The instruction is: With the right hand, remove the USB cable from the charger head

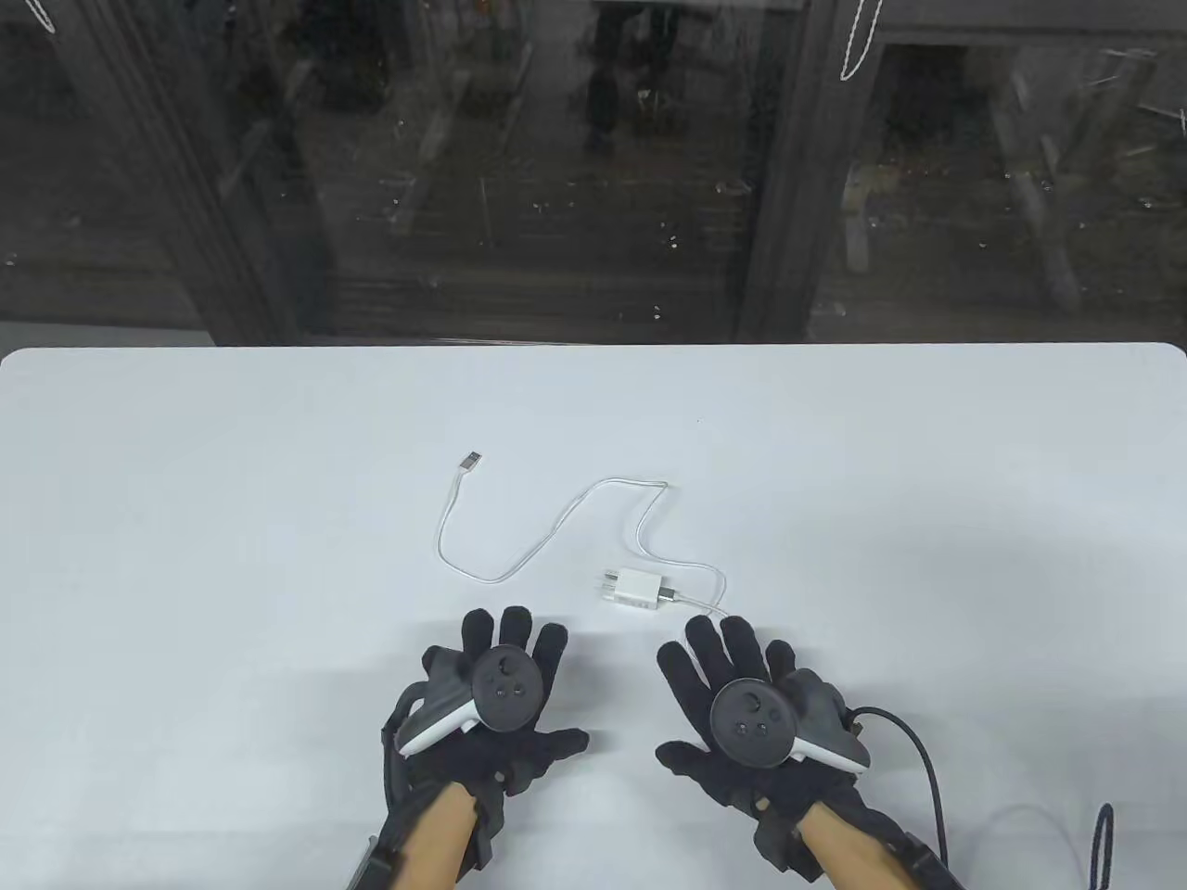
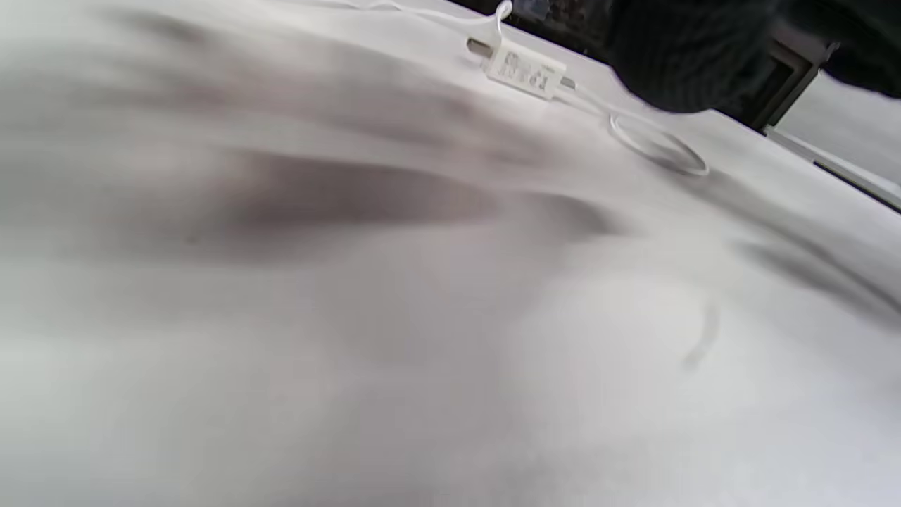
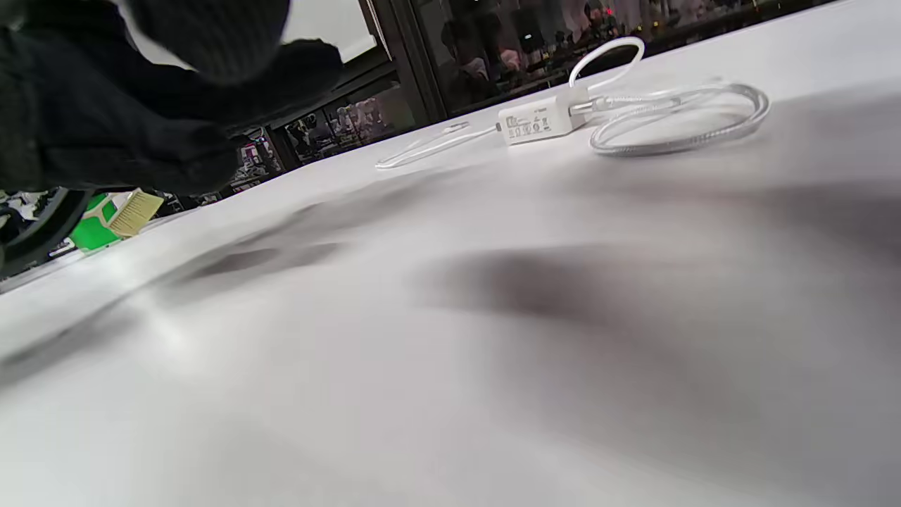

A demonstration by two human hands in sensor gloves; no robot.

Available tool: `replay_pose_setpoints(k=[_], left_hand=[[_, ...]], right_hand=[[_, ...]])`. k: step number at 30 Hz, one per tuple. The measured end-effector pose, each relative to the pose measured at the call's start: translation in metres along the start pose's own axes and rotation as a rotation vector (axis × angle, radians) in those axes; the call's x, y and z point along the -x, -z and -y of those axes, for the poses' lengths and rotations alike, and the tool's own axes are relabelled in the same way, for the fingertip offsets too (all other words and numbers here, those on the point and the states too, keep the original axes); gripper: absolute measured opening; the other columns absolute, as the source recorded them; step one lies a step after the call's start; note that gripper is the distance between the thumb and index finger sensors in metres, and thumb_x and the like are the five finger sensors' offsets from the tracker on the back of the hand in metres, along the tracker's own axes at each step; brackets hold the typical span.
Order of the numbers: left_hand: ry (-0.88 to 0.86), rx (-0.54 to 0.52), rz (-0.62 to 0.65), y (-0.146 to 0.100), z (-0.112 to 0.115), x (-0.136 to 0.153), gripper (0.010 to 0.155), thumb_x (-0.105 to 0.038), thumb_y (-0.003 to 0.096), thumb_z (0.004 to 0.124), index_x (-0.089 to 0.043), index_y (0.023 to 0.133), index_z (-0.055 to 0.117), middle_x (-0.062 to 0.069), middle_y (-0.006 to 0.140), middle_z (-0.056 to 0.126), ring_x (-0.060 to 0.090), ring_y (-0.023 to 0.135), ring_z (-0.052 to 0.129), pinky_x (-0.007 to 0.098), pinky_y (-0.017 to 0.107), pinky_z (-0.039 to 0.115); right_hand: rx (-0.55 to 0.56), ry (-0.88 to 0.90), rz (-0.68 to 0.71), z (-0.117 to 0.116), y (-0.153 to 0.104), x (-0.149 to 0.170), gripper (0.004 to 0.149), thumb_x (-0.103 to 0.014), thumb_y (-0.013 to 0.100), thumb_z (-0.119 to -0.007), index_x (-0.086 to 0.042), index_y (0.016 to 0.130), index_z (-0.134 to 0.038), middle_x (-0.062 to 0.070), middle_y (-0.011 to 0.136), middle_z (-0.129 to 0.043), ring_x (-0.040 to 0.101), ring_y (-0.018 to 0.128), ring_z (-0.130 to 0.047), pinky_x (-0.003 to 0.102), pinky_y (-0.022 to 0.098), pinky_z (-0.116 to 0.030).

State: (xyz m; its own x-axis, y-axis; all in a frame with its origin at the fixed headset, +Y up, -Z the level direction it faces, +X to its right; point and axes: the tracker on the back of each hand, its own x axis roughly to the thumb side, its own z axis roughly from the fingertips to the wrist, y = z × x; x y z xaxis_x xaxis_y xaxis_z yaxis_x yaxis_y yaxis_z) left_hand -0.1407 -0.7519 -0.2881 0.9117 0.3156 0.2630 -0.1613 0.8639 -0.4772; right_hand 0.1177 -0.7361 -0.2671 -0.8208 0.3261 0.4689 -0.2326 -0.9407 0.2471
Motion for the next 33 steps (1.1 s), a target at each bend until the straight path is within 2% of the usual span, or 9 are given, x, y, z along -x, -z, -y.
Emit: replay_pose_setpoints(k=[4, 13, 18, 26, 28, 31, 33], left_hand=[[0.012, 0.026, 0.003, 0.004, 0.003, -0.003, 0.097, -0.063, 0.0503, 0.068, -0.031, 0.107, -0.002, 0.008, 0.111, -0.016, 0.045, 0.094, -0.023, 0.080, 0.055, 0.001], [-0.013, 0.019, 0.060, 0.006, 0.004, -0.007, 0.095, -0.062, 0.0513, 0.068, -0.029, 0.109, 0.000, 0.011, 0.114, -0.009, 0.046, 0.094, -0.022, 0.080, 0.056, 0.001], [-0.030, 0.021, 0.075, 0.007, 0.004, -0.007, 0.094, -0.061, 0.0519, 0.068, -0.028, 0.109, 0.000, 0.011, 0.115, -0.008, 0.046, 0.094, -0.022, 0.080, 0.056, 0.001], [-0.066, 0.016, 0.088, 0.008, 0.001, -0.003, 0.092, -0.059, 0.0528, 0.067, -0.028, 0.109, 0.002, 0.011, 0.115, -0.008, 0.045, 0.094, -0.022, 0.080, 0.057, 0.001], [-0.094, -0.001, 0.094, 0.006, -0.002, -0.003, 0.091, -0.058, 0.0531, 0.067, -0.027, 0.109, 0.002, 0.012, 0.115, -0.007, 0.045, 0.094, -0.022, 0.079, 0.057, 0.002], [-0.124, -0.062, 0.120, 0.001, -0.010, -0.005, 0.091, -0.057, 0.0531, 0.068, -0.027, 0.110, 0.004, 0.012, 0.115, -0.006, 0.045, 0.095, -0.021, 0.079, 0.057, 0.002], [-0.116, -0.078, 0.132, -0.001, -0.013, -0.005, 0.090, -0.057, 0.0531, 0.068, -0.027, 0.110, 0.005, 0.012, 0.115, -0.005, 0.045, 0.095, -0.020, 0.079, 0.057, 0.002]], right_hand=[[-0.046, 0.016, -0.014, -0.004, 0.002, 0.001, 0.086, -0.058, 0.048, -0.065, -0.029, 0.103, -0.006, 0.004, 0.103, 0.016, 0.048, 0.094, 0.009, 0.076, 0.057, -0.005], [-0.015, -0.035, -0.034, -0.002, 0.002, 0.001, 0.084, -0.056, 0.048, -0.065, -0.029, 0.103, -0.008, 0.004, 0.103, 0.014, 0.048, 0.095, 0.006, 0.076, 0.058, -0.007], [-0.078, -0.031, -0.055, -0.007, 0.004, 0.001, 0.082, -0.055, 0.049, -0.065, -0.029, 0.103, -0.008, 0.004, 0.103, 0.013, 0.048, 0.095, 0.006, 0.076, 0.058, -0.007], [-0.074, -0.031, -0.068, -0.006, 0.004, 0.003, 0.081, -0.054, 0.050, -0.064, -0.030, 0.103, -0.008, 0.005, 0.103, 0.013, 0.048, 0.095, 0.006, 0.076, 0.058, -0.007], [-0.038, -0.030, -0.080, 0.001, 0.002, 0.004, 0.081, -0.053, 0.050, -0.065, -0.030, 0.103, -0.009, 0.004, 0.104, 0.013, 0.048, 0.095, 0.006, 0.075, 0.059, -0.006], [0.134, -0.024, -0.079, 0.017, 0.009, 0.011, 0.079, -0.052, 0.049, -0.067, -0.029, 0.105, -0.016, 0.005, 0.109, 0.004, 0.049, 0.098, -0.002, 0.076, 0.061, -0.011], [0.174, -0.037, -0.097, 0.025, 0.023, 0.016, 0.080, -0.048, 0.047, -0.070, -0.021, 0.105, -0.022, 0.006, 0.111, -0.007, 0.048, 0.100, -0.010, 0.076, 0.062, -0.016]])
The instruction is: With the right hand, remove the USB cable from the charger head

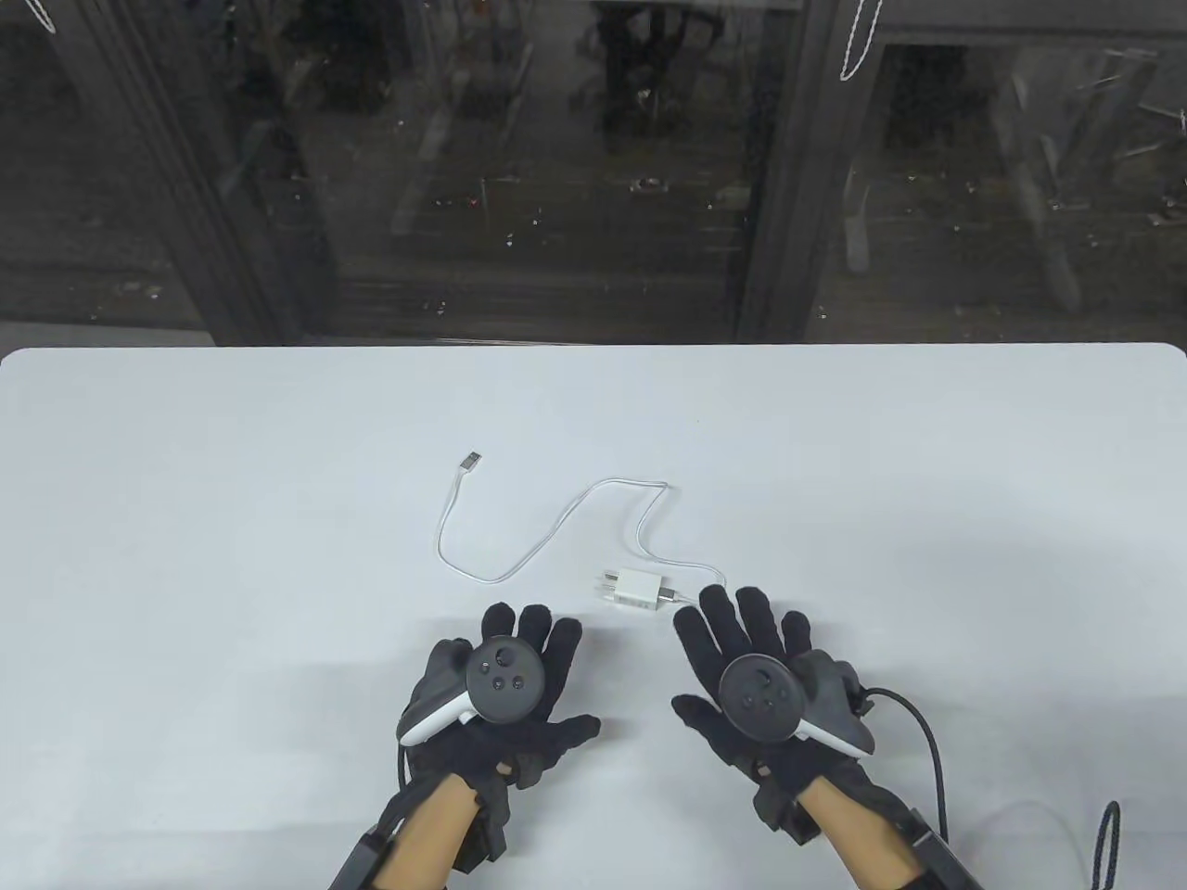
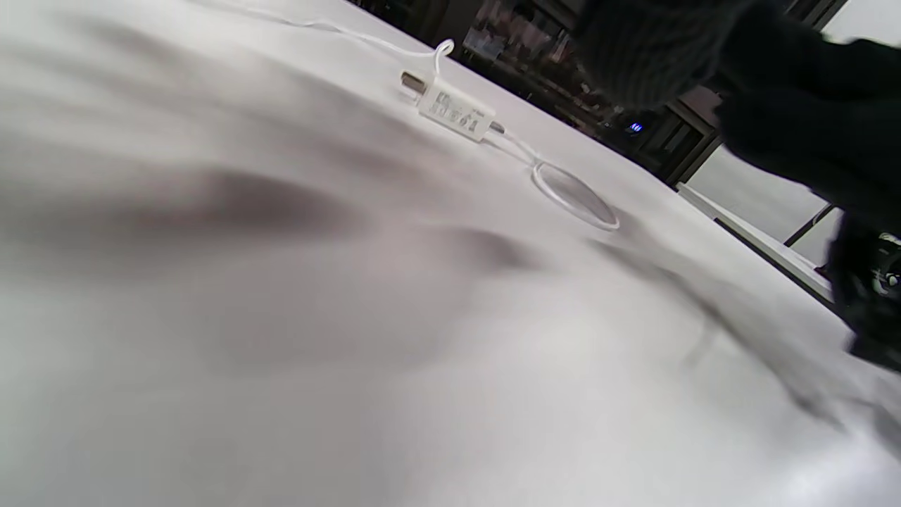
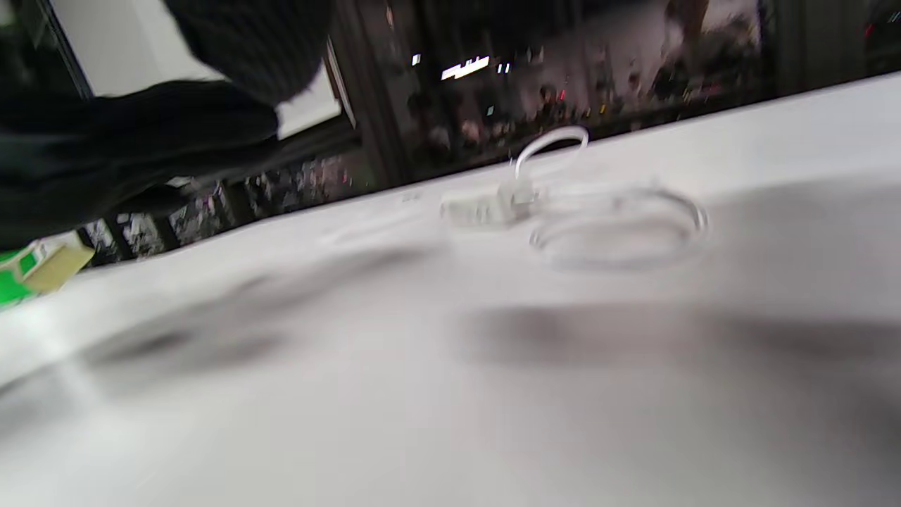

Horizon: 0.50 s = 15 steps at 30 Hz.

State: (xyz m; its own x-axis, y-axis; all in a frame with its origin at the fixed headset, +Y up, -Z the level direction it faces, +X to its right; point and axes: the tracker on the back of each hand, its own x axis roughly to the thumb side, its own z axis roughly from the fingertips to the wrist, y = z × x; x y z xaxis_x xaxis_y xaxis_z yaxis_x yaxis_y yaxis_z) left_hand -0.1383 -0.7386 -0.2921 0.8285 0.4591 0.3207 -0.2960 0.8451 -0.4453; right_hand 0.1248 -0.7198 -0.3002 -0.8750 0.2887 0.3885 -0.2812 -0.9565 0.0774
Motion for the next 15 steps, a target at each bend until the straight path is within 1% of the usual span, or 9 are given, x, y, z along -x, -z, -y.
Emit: replay_pose_setpoints(k=[2, 4, 5, 6, 9, 11, 13, 14, 15], left_hand=[[-0.007, -0.001, -0.009, -0.001, -0.002, 0.001, 0.090, -0.057, 0.0535, 0.068, -0.027, 0.111, 0.005, 0.012, 0.114, -0.007, 0.045, 0.095, -0.020, 0.079, 0.057, 0.003], [-0.024, -0.010, -0.007, -0.002, -0.003, 0.002, 0.089, -0.056, 0.0536, 0.068, -0.026, 0.111, 0.006, 0.012, 0.114, -0.008, 0.045, 0.095, -0.020, 0.079, 0.057, 0.003], [-0.031, -0.009, -0.006, -0.002, -0.004, 0.002, 0.089, -0.056, 0.0538, 0.068, -0.026, 0.111, 0.006, 0.012, 0.113, -0.009, 0.045, 0.095, -0.020, 0.079, 0.058, 0.003], [-0.038, -0.011, -0.005, -0.003, -0.005, 0.002, 0.089, -0.056, 0.0538, 0.068, -0.026, 0.111, 0.006, 0.012, 0.113, -0.009, 0.045, 0.095, -0.020, 0.079, 0.058, 0.003], [-0.044, -0.010, -0.002, -0.003, -0.006, 0.002, 0.089, -0.056, 0.0538, 0.068, -0.026, 0.111, 0.007, 0.012, 0.113, -0.009, 0.046, 0.096, -0.019, 0.080, 0.058, 0.003], [-0.052, -0.007, 0.003, -0.004, -0.005, 0.003, 0.089, -0.056, 0.0538, 0.068, -0.025, 0.111, 0.007, 0.012, 0.113, -0.008, 0.046, 0.096, -0.019, 0.080, 0.058, 0.004], [-0.069, 0.017, 0.013, -0.003, -0.005, 0.003, 0.089, -0.056, 0.0539, 0.068, -0.026, 0.111, 0.007, 0.012, 0.113, -0.009, 0.046, 0.096, -0.019, 0.080, 0.058, 0.004], [-0.084, 0.026, 0.010, -0.003, -0.005, 0.004, 0.089, -0.056, 0.0541, 0.068, -0.026, 0.111, 0.007, 0.012, 0.112, -0.010, 0.046, 0.096, -0.019, 0.080, 0.058, 0.004], [-0.092, 0.023, 0.010, -0.003, -0.005, 0.004, 0.089, -0.056, 0.0542, 0.068, -0.026, 0.111, 0.007, 0.011, 0.112, -0.010, 0.046, 0.096, -0.019, 0.080, 0.058, 0.004]], right_hand=[[-0.085, -0.022, -0.018, 0.004, 0.020, 0.001, 0.081, -0.048, 0.048, -0.070, -0.021, 0.105, -0.020, 0.007, 0.111, -0.007, 0.048, 0.101, -0.012, 0.076, 0.063, -0.018], [-0.198, -0.020, -0.047, 0.006, 0.042, 0.000, 0.081, -0.048, 0.049, -0.069, -0.021, 0.104, -0.015, 0.006, 0.110, -0.003, 0.049, 0.101, -0.011, 0.076, 0.063, -0.017], [-0.230, -0.017, -0.062, 0.006, 0.051, 0.000, 0.082, -0.048, 0.049, -0.068, -0.022, 0.103, -0.012, 0.005, 0.109, 0.002, 0.048, 0.100, -0.008, 0.075, 0.064, -0.016], [-0.254, -0.018, -0.079, 0.006, 0.063, -0.002, 0.082, -0.048, 0.049, -0.068, -0.023, 0.103, -0.012, 0.005, 0.108, 0.002, 0.048, 0.100, -0.007, 0.075, 0.064, -0.016], [-0.324, -0.030, -0.108, 0.002, 0.095, -0.002, 0.081, -0.047, 0.048, -0.069, -0.021, 0.103, -0.015, 0.007, 0.109, -0.002, 0.050, 0.101, -0.017, 0.075, 0.065, -0.024], [-0.396, -0.043, -0.168, -0.005, 0.112, -0.002, 0.081, -0.046, 0.049, -0.068, -0.020, 0.103, -0.015, 0.011, 0.111, -0.009, 0.051, 0.101, -0.020, 0.074, 0.066, -0.026], [-0.458, -0.065, -0.240, -0.014, 0.123, -0.002, 0.080, -0.045, 0.049, -0.069, -0.014, 0.105, -0.021, 0.016, 0.112, -0.023, 0.049, 0.101, -0.024, 0.073, 0.067, -0.028], [-0.473, -0.083, -0.263, -0.019, 0.128, -0.002, 0.079, -0.044, 0.050, -0.069, -0.011, 0.106, -0.025, 0.018, 0.111, -0.030, 0.048, 0.100, -0.025, 0.072, 0.067, -0.028], [-0.452, -0.118, -0.270, -0.025, 0.132, -0.003, 0.078, -0.043, 0.049, -0.071, -0.007, 0.106, -0.032, 0.020, 0.109, -0.040, 0.049, 0.099, -0.033, 0.071, 0.067, -0.033]])
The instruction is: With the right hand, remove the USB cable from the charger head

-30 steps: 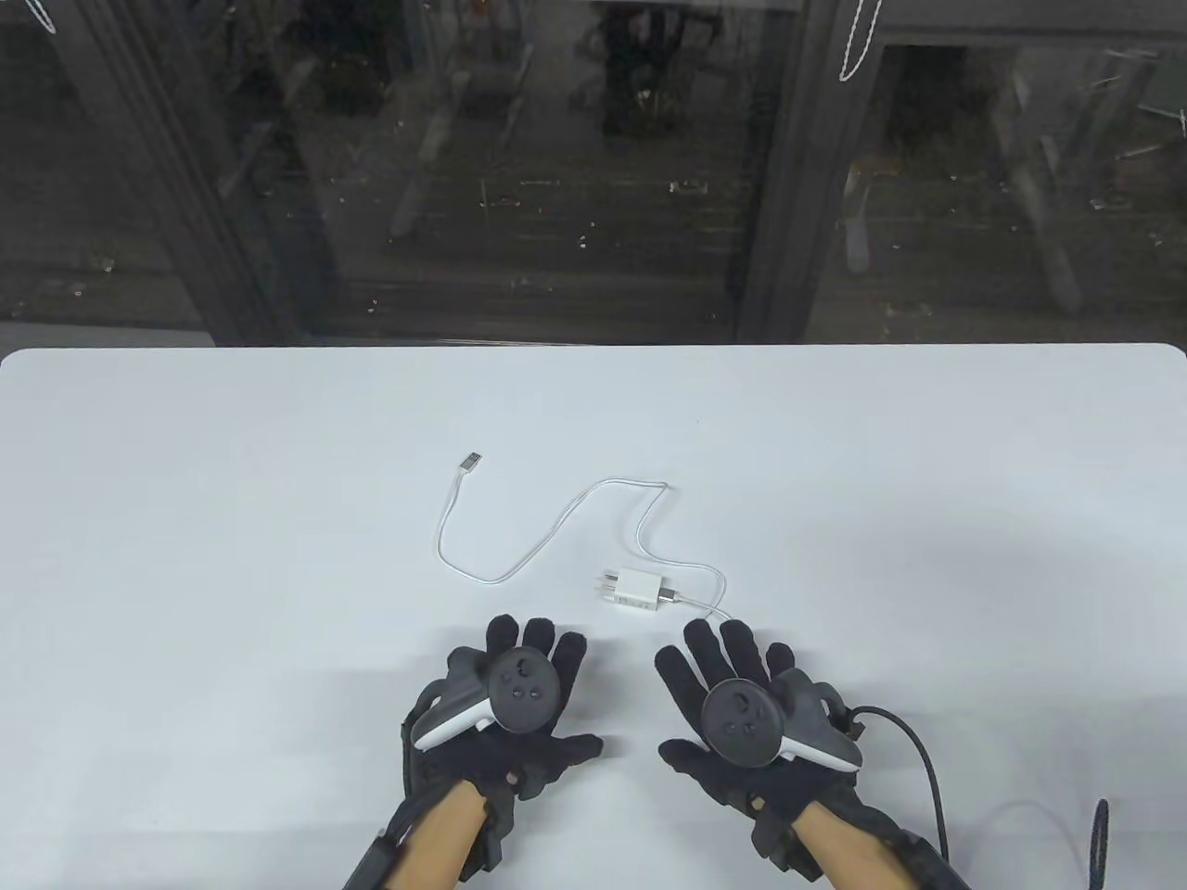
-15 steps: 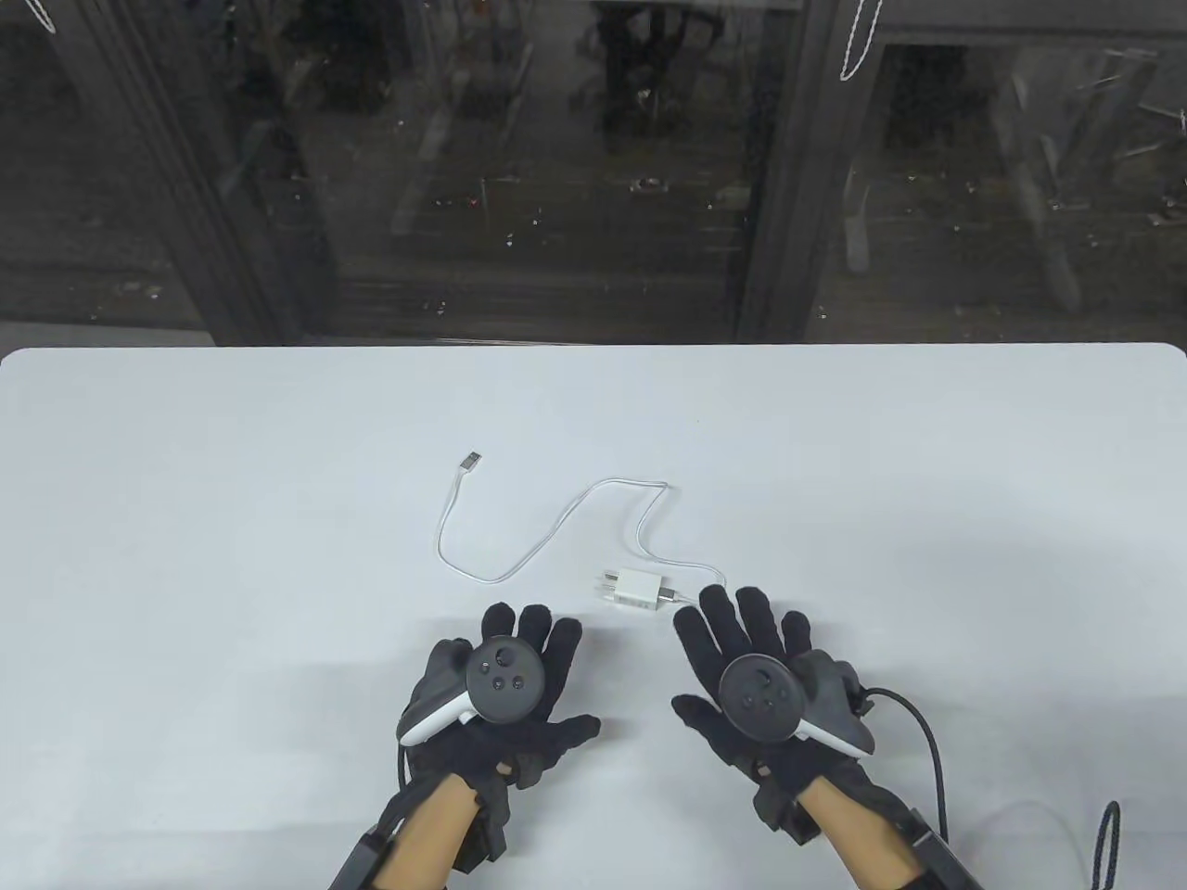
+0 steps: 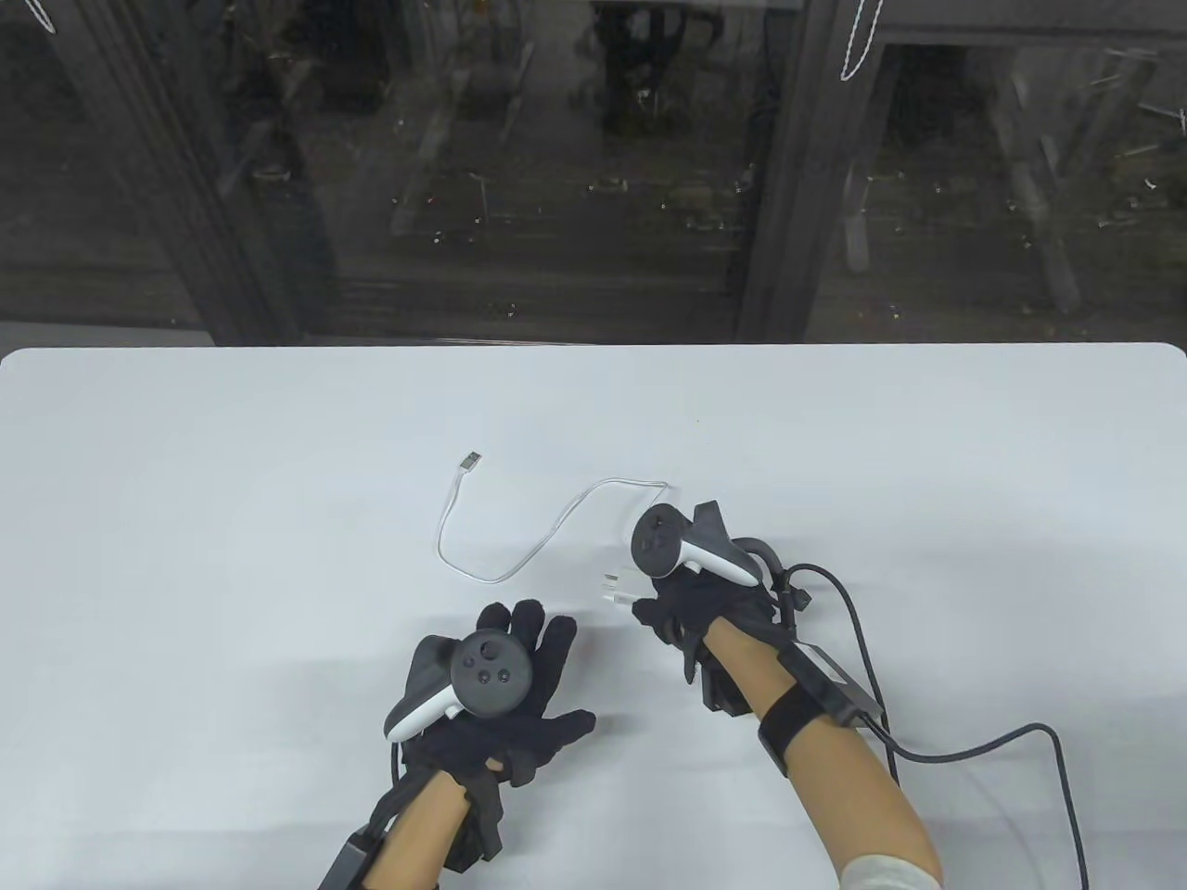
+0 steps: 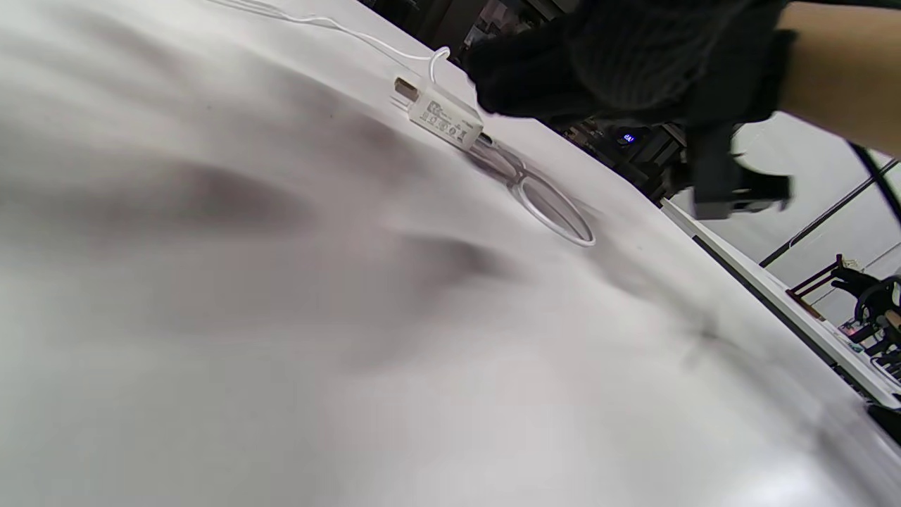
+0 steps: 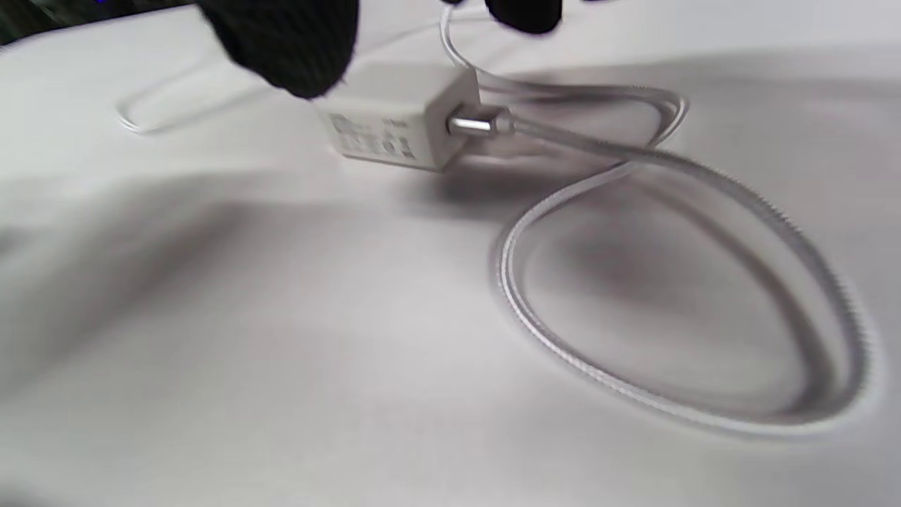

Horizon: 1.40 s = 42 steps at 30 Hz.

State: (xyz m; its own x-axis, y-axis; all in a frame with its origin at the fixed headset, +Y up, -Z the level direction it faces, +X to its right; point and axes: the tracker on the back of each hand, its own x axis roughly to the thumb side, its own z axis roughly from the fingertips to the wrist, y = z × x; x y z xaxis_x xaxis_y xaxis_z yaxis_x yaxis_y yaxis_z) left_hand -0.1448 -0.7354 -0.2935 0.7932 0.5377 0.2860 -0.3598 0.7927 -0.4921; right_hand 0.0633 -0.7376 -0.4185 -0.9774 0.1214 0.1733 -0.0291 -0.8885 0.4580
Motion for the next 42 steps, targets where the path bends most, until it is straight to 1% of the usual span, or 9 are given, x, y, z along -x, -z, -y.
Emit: replay_pose_setpoints(k=[6, 9, 13, 17, 20, 26, 34, 40, 42], left_hand=[[-0.004, -0.006, 0.007, 0.000, 0.000, 0.000, 0.088, -0.056, 0.0542, 0.068, -0.025, 0.112, 0.008, 0.011, 0.111, -0.012, 0.047, 0.096, -0.018, 0.080, 0.058, 0.005], [0.003, 0.024, 0.015, 0.001, 0.002, -0.001, 0.087, -0.056, 0.0542, 0.067, -0.025, 0.113, 0.011, 0.009, 0.111, -0.012, 0.047, 0.096, -0.018, 0.080, 0.058, 0.005], [0.015, 0.039, 0.011, 0.002, 0.005, 0.000, 0.087, -0.056, 0.0544, 0.067, -0.025, 0.113, 0.010, 0.007, 0.110, -0.014, 0.046, 0.096, -0.019, 0.080, 0.058, 0.005], [0.009, 0.037, 0.013, 0.001, 0.004, 0.000, 0.087, -0.056, 0.0544, 0.067, -0.026, 0.113, 0.010, 0.007, 0.110, -0.015, 0.046, 0.096, -0.018, 0.080, 0.058, 0.005], [0.015, 0.060, 0.004, 0.002, 0.008, 0.000, 0.087, -0.056, 0.0546, 0.067, -0.026, 0.113, 0.010, 0.007, 0.110, -0.015, 0.046, 0.096, -0.018, 0.080, 0.058, 0.005], [0.012, 0.082, -0.007, 0.004, 0.013, 0.001, 0.086, -0.056, 0.0545, 0.067, -0.025, 0.113, 0.011, 0.007, 0.109, -0.015, 0.046, 0.096, -0.018, 0.080, 0.058, 0.006], [0.018, 0.109, -0.015, 0.005, 0.016, 0.000, 0.086, -0.056, 0.0545, 0.066, -0.026, 0.112, 0.010, 0.009, 0.109, -0.015, 0.047, 0.097, -0.016, 0.080, 0.058, 0.006], [0.017, 0.115, -0.020, 0.006, 0.020, 0.000, 0.088, -0.055, 0.0544, 0.067, -0.025, 0.112, 0.008, 0.009, 0.109, -0.015, 0.046, 0.096, -0.017, 0.080, 0.058, 0.005], [0.019, 0.128, -0.033, 0.008, 0.022, 0.001, 0.088, -0.055, 0.0543, 0.067, -0.024, 0.112, 0.007, 0.010, 0.109, -0.016, 0.046, 0.096, -0.018, 0.080, 0.058, 0.005]], right_hand=[[0.131, -0.208, -0.001, -0.018, 0.014, -0.011, 0.071, -0.045, 0.043, -0.075, -0.007, 0.099, -0.053, 0.020, 0.092, -0.063, 0.049, 0.083, -0.064, 0.064, 0.063, -0.056], [0.129, -0.184, -0.041, -0.020, 0.012, -0.011, 0.071, -0.047, 0.044, -0.074, -0.009, 0.099, -0.051, 0.017, 0.093, -0.062, 0.048, 0.085, -0.063, 0.064, 0.063, -0.056], [0.232, -0.155, 0.010, -0.019, 0.002, -0.009, 0.071, -0.048, 0.043, -0.074, -0.008, 0.098, -0.052, 0.017, 0.094, -0.063, 0.049, 0.088, -0.064, 0.065, 0.062, -0.059], [0.371, -0.143, 0.070, -0.001, -0.026, -0.016, 0.072, -0.045, 0.040, -0.078, -0.004, 0.095, -0.056, 0.025, 0.091, -0.072, 0.051, 0.080, -0.080, 0.063, 0.058, -0.067], [0.472, -0.106, 0.130, 0.017, -0.055, -0.018, 0.072, -0.046, 0.040, -0.079, -0.006, 0.096, -0.057, 0.019, 0.081, -0.084, 0.043, 0.070, -0.092, 0.059, 0.054, -0.074], [0.556, 0.013, 0.257, 0.024, -0.107, -0.020, 0.072, -0.045, 0.040, -0.080, -0.007, 0.097, -0.057, 0.014, 0.080, -0.085, 0.040, 0.071, -0.091, 0.061, 0.057, -0.069], [0.664, 0.073, 0.355, -0.003, -0.147, -0.016, 0.072, -0.045, 0.040, -0.080, -0.008, 0.097, -0.058, 0.013, 0.081, -0.085, 0.040, 0.073, -0.090, 0.062, 0.058, -0.068], [0.680, 0.179, 0.395, -0.048, -0.130, -0.006, 0.071, -0.043, 0.037, -0.084, -0.010, 0.096, -0.064, 0.012, 0.080, -0.087, 0.039, 0.071, -0.092, 0.062, 0.058, -0.069], [0.503, 0.195, 0.411, -0.060, -0.120, -0.002, 0.071, -0.042, 0.037, -0.085, -0.010, 0.096, -0.064, 0.013, 0.080, -0.087, 0.039, 0.071, -0.092, 0.064, 0.059, -0.067]])
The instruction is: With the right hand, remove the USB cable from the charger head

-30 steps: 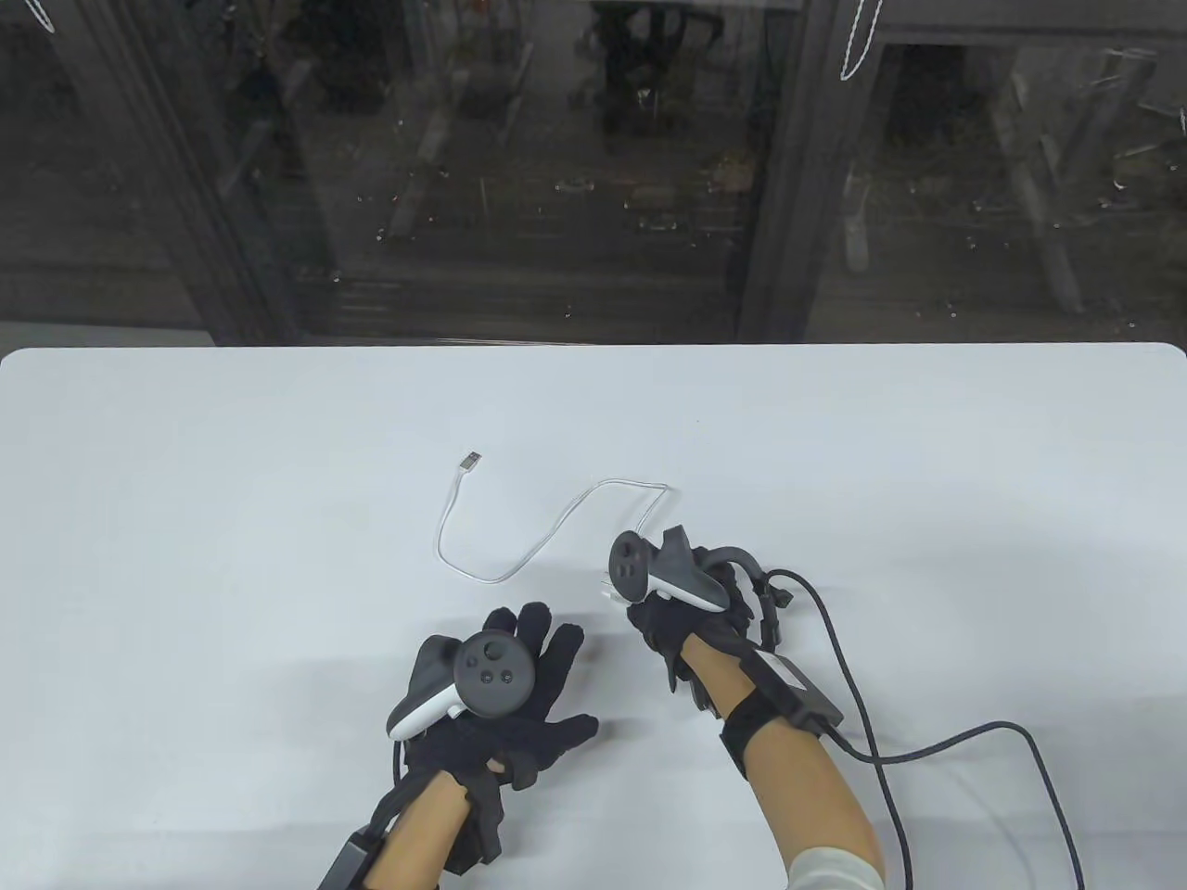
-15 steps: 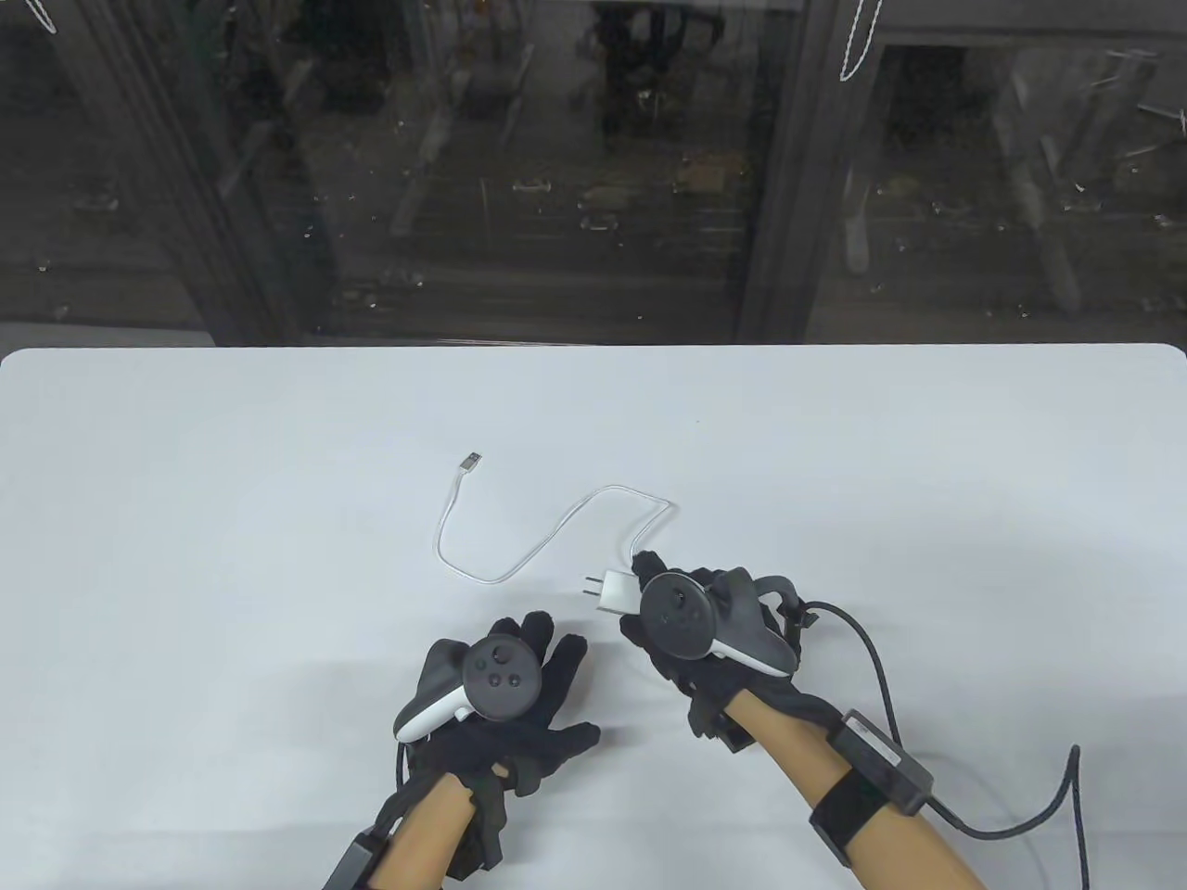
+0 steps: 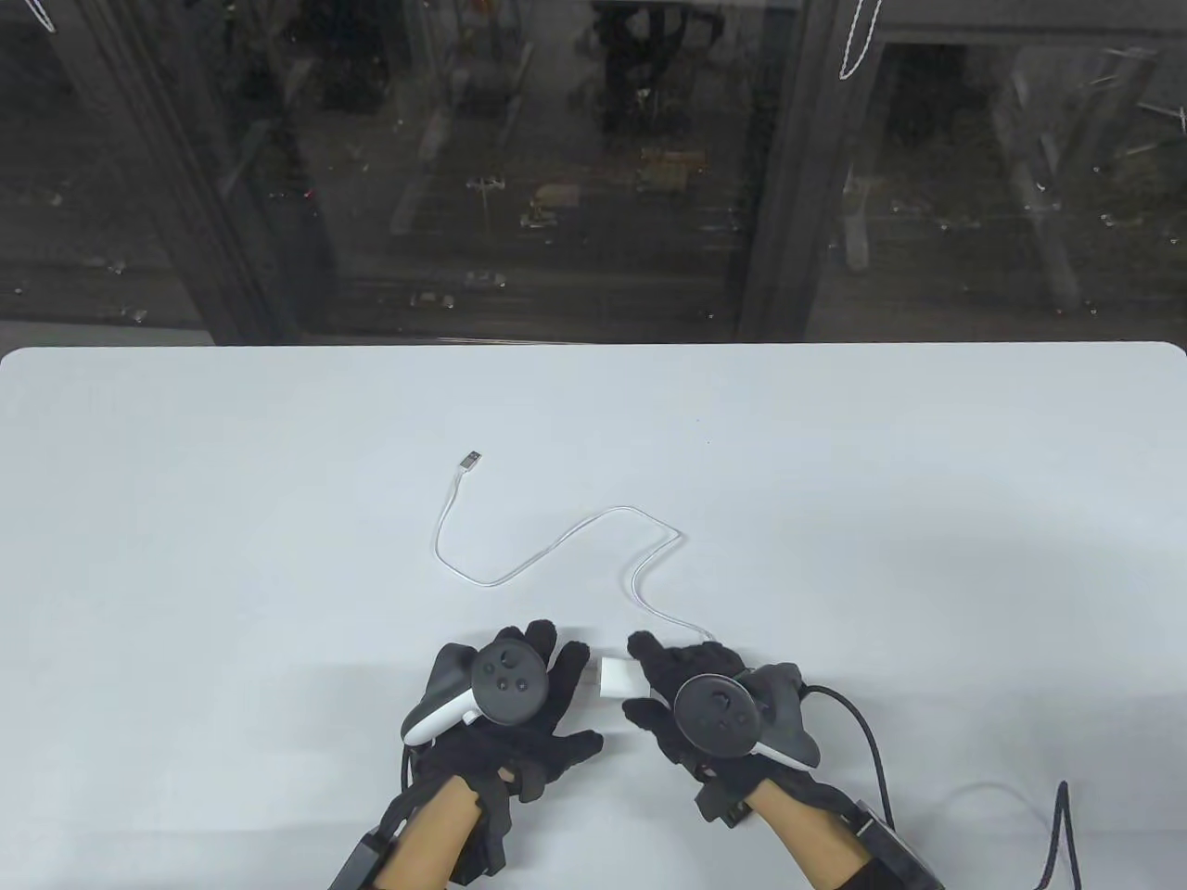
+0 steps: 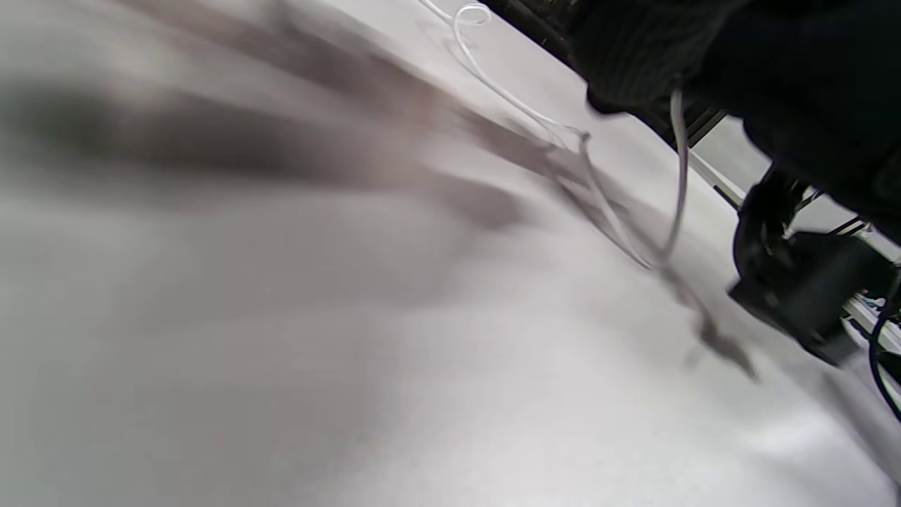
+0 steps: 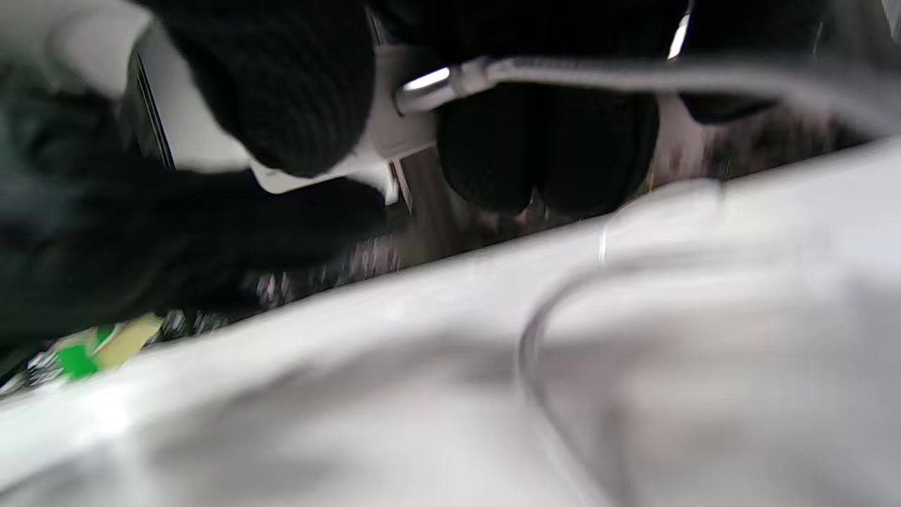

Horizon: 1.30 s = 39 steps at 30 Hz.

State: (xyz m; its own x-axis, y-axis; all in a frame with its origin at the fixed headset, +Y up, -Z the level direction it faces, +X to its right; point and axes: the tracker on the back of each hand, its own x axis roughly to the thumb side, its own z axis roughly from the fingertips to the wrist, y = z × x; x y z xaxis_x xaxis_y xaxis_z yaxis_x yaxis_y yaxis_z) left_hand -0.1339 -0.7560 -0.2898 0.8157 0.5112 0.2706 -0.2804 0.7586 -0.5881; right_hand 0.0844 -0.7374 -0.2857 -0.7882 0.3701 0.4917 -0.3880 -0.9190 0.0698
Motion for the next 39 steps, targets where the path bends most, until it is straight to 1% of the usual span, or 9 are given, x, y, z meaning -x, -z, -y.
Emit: replay_pose_setpoints(k=[6, 10, 14, 21, 26, 31, 34, 37, 39], left_hand=[[-0.044, -0.084, 0.072, 0.001, -0.003, -0.001, 0.089, -0.053, 0.0541, 0.070, -0.022, 0.111, 0.007, 0.013, 0.112, -0.008, 0.048, 0.099, -0.010, 0.080, 0.059, 0.008], [-0.088, -0.259, 0.113, -0.003, -0.007, -0.004, 0.086, -0.048, 0.0515, 0.075, -0.015, 0.112, 0.023, 0.024, 0.116, 0.039, 0.054, 0.100, 0.054, 0.080, 0.061, 0.024], [-0.194, -0.303, 0.193, -0.002, -0.004, -0.007, 0.084, -0.046, 0.0498, 0.077, -0.014, 0.112, 0.030, 0.023, 0.112, 0.051, 0.052, 0.097, 0.063, 0.080, 0.061, 0.027], [-0.461, -0.334, 0.353, 0.003, 0.002, -0.005, 0.076, -0.040, 0.0490, 0.078, -0.013, 0.110, 0.042, 0.020, 0.107, 0.064, 0.047, 0.091, 0.075, 0.079, 0.062, 0.034], [-0.719, -0.343, 0.457, 0.008, 0.008, -0.001, 0.078, -0.042, 0.0504, 0.076, -0.015, 0.111, 0.036, 0.019, 0.110, 0.059, 0.047, 0.093, 0.072, 0.079, 0.062, 0.034], [-0.840, -0.417, 0.459, 0.009, 0.013, 0.001, 0.073, -0.044, 0.0478, 0.079, -0.017, 0.109, 0.049, 0.017, 0.108, 0.063, 0.046, 0.093, 0.073, 0.078, 0.063, 0.041], [-0.938, -0.428, 0.473, 0.009, 0.014, 0.001, 0.071, -0.044, 0.0462, 0.082, -0.021, 0.107, 0.053, 0.014, 0.110, 0.062, 0.048, 0.100, 0.061, 0.078, 0.063, 0.041], [-1.044, -0.442, 0.469, 0.009, 0.017, 0.003, 0.071, -0.045, 0.0459, 0.083, -0.023, 0.107, 0.052, 0.010, 0.111, 0.061, 0.049, 0.104, 0.050, 0.077, 0.064, 0.041], [-1.106, -0.451, 0.484, 0.010, 0.019, 0.004, 0.071, -0.046, 0.0455, 0.083, -0.025, 0.106, 0.052, 0.006, 0.110, 0.065, 0.047, 0.104, 0.052, 0.076, 0.065, 0.044]], right_hand=[[0.069, 0.058, 0.026, 0.005, -0.004, 0.007, 0.071, -0.044, 0.037, -0.084, -0.009, 0.096, -0.064, 0.013, 0.079, -0.088, 0.038, 0.070, -0.093, 0.063, 0.058, -0.068], [0.097, 0.193, 0.026, 0.008, -0.007, 0.008, 0.071, -0.043, 0.037, -0.083, -0.009, 0.096, -0.063, 0.013, 0.080, -0.087, 0.039, 0.071, -0.092, 0.063, 0.058, -0.067], [0.110, 0.238, 0.036, 0.009, -0.008, 0.008, 0.071, -0.042, 0.038, -0.083, -0.009, 0.097, -0.063, 0.013, 0.080, -0.086, 0.039, 0.071, -0.091, 0.064, 0.058, -0.066], [0.124, 0.317, 0.054, 0.010, -0.009, 0.008, 0.070, -0.043, 0.039, -0.080, -0.009, 0.097, -0.061, 0.013, 0.081, -0.085, 0.039, 0.072, -0.091, 0.066, 0.059, -0.064], [0.090, 0.492, 0.035, 0.007, -0.008, 0.012, 0.069, -0.040, 0.041, -0.077, -0.008, 0.099, -0.057, 0.015, 0.083, -0.083, 0.041, 0.073, -0.088, 0.069, 0.059, -0.059], [0.052, 0.532, 0.045, 0.005, -0.008, 0.011, 0.068, -0.034, 0.043, -0.076, -0.007, 0.101, -0.052, 0.017, 0.085, -0.081, 0.042, 0.076, -0.086, 0.072, 0.060, -0.054], [0.055, 0.569, 0.058, 0.004, -0.008, 0.010, 0.070, -0.034, 0.045, -0.076, -0.010, 0.103, -0.046, 0.016, 0.089, -0.078, 0.042, 0.077, -0.084, 0.073, 0.061, -0.051], [0.075, 0.551, 0.015, 0.003, -0.009, 0.012, 0.068, -0.035, 0.045, -0.076, -0.005, 0.100, -0.051, 0.016, 0.082, -0.083, 0.040, 0.071, -0.089, 0.072, 0.060, -0.054], [0.108, 0.505, -0.005, 0.002, -0.008, 0.014, 0.056, -0.032, 0.046, -0.075, -0.004, 0.094, -0.065, 0.011, 0.070, -0.092, 0.036, 0.059, -0.096, 0.070, 0.058, -0.058]])
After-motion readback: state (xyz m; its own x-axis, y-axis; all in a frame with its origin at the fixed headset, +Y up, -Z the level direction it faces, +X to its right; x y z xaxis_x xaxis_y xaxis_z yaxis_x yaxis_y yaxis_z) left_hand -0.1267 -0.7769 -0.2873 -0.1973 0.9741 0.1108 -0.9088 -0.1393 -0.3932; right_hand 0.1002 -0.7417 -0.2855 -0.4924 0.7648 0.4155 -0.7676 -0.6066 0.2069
